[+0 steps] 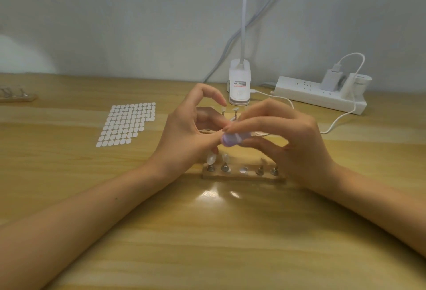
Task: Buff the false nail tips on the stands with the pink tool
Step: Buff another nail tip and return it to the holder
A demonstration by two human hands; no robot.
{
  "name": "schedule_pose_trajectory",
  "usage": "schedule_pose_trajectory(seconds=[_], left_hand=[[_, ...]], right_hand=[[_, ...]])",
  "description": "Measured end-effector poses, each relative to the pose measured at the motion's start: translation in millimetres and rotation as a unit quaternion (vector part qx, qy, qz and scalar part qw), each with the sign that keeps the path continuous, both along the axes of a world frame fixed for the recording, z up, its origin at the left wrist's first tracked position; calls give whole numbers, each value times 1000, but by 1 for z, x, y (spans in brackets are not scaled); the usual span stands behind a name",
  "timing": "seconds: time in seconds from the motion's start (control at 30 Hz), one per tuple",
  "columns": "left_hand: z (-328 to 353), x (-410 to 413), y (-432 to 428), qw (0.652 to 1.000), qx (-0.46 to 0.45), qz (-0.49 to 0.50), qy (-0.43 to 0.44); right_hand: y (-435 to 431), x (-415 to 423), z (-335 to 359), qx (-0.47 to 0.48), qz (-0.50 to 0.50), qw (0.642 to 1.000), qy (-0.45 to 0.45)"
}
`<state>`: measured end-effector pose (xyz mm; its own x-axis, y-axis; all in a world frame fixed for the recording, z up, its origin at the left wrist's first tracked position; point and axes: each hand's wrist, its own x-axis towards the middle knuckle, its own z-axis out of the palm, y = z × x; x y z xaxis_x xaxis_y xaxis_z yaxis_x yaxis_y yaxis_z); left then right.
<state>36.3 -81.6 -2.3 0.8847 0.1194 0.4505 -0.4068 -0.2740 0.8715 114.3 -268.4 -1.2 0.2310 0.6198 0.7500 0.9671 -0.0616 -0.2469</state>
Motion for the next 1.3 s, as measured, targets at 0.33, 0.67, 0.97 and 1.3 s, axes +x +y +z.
schedule_pose_trajectory(seconds=[0.33,0.67,0.97,1.3], left_hand=[[0,-1,0,1000,-5,-10,-10],[1,-1,-2,1000,3,-18,-25],[-2,2,0,998,46,4,-42],[-1,1,-1,996,68,24,-50]], right_hand=[[-6,11,4,12,-72,997,23],[-4,3,2,20,-24,999,19],[-2,4,2,1,0,1000,-13],[-3,5,4,18,-25,999,16]])
